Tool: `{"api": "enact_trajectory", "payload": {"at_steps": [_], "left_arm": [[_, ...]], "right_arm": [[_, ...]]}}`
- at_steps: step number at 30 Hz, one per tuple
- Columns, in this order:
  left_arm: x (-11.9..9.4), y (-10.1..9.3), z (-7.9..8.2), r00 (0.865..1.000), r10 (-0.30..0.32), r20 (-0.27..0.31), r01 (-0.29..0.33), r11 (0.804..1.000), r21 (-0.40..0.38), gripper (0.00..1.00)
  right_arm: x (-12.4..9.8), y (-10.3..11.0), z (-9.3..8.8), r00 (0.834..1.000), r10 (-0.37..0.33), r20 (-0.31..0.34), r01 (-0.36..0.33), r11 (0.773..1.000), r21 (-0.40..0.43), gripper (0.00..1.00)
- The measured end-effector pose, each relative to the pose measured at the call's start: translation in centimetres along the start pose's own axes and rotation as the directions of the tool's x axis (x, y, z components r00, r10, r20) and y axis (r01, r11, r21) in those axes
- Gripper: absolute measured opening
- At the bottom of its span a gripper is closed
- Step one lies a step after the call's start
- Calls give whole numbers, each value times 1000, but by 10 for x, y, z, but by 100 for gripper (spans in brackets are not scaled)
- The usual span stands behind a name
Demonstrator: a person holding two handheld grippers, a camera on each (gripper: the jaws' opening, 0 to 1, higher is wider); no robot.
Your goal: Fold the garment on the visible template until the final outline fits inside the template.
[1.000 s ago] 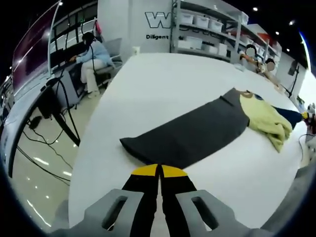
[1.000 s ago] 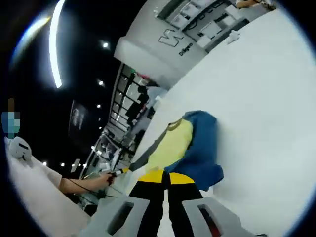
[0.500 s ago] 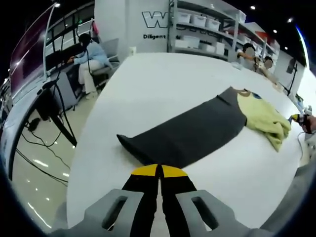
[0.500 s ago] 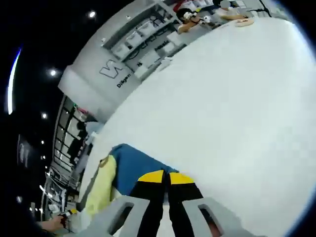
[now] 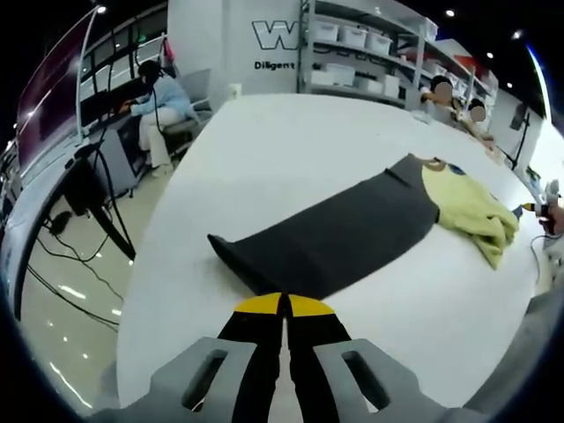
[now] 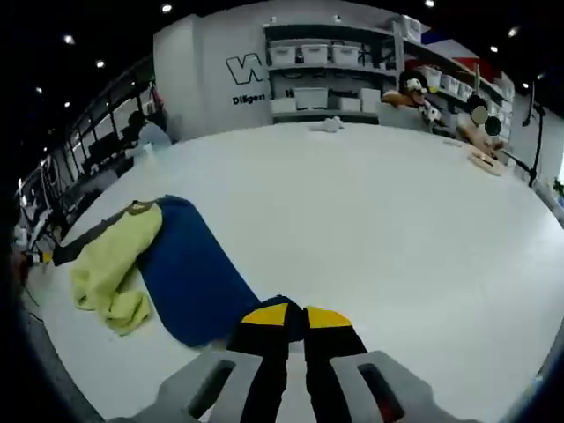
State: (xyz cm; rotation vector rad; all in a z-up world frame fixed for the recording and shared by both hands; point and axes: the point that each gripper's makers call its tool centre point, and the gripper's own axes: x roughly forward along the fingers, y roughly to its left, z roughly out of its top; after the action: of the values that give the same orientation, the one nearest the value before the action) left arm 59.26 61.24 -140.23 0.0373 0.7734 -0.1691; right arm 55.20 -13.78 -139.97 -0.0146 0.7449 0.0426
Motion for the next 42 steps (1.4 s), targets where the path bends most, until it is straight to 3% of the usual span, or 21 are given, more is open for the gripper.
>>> {"api": "enact_trajectory", "payload": {"at_steps": [1, 2, 5, 6, 7, 10, 12, 15, 20, 22, 24, 25, 28, 30, 32, 33, 35, 36, 38, 42], "left_arm": [[0, 0, 0, 1000, 0, 1, 0, 1000, 0, 0], [0, -1, 1, 1000, -1, 2, 1, 1000, -1, 0], [0, -2, 1, 1000, -2, 1, 2, 1000, 1, 0], [0, -2, 1, 1000, -3, 0, 3, 1000, 3, 0], [1, -2, 1, 1000, -3, 0, 3, 1000, 3, 0], [0, -3, 1, 1000, -3, 0, 3, 1000, 5, 0], [0, -3, 1, 1000, -5, 0, 5, 1000, 6, 0], [0, -3, 2, 1000, -5, 0, 5, 1000, 7, 0], [-2, -4, 3, 1000, -4, 0, 4, 1000, 9, 0], [-2, -4, 4, 1000, -4, 1, 4, 1000, 8, 0], [-2, -3, 4, 1000, -3, 0, 3, 1000, 9, 0], [-2, -3, 4, 1000, -2, 0, 2, 1000, 8, 0], [-1, -5, 5, 1000, -3, 0, 3, 1000, 8, 0], [0, -5, 5, 1000, -4, 0, 4, 1000, 8, 0], [0, -5, 6, 1000, -2, 2, 2, 1000, 7, 0], [0, -4, 7, 1000, 0, 3, 0, 1000, 6, 0], [0, -1, 7, 1000, 3, 2, -3, 1000, 8, 0], [-1, 1, 8, 1000, 7, 2, -7, 1000, 7, 0], [-1, 4, 8, 1000, 12, 3, -12, 1000, 2, 0], [-4, 8, 9, 1000, 23, 5, -23, 1000, -3, 0]], "right_arm": [[4, -5, -5, 1000, -9, -9, 9, 1000, -25, 0], [7, -2, -7, 1000, 18, -2, -18, 1000, 0, 0], [10, 12, -25, 994, 56, -90, -66, 992, -110, 0], [20, 10, -30, 992, 83, -95, -94, 988, -120, 0], [22, 14, -29, 992, 95, -86, -104, 988, -112, 0], [26, 19, -23, 992, 93, -85, -107, 976, -190, 7], [30, 18, -21, 992, 77, -103, -103, 955, -278, 8], [37, 16, -19, 989, 58, -133, -100, 937, -336, 11], [48, 13, -27, 977, 68, -200, -132, 936, -326, 12], [52, 13, -18, 983, 78, -165, -128, 940, -317, 12], [53, 19, -21, 974, 107, -198, -157, 954, -256, 3], [53, 14, -18, 979, 82, -184, -134, 948, -288, 0], [44, 19, -25, 961, 130, -243, -191, 950, -247, 0], [34, 15, -33, 944, 129, -304, -237, 906, -351, 0], [23, 24, -34, 931, 195, -308, -292, 905, -310, 0], [12, 28, -38, 909, 249, -333, -352, 887, -298, 0], [-4, 22, -41, 896, 255, -364, -391, 842, -371, 0], [-18, 24, -44, 877, 296, -379, -426, 845, -324, 0], [-34, 21, -45, 870, 315, -379, -443, 836, -322, 0], [-55, 3, -51, 871, 305, -386, -428, 857, -288, 0]]}}
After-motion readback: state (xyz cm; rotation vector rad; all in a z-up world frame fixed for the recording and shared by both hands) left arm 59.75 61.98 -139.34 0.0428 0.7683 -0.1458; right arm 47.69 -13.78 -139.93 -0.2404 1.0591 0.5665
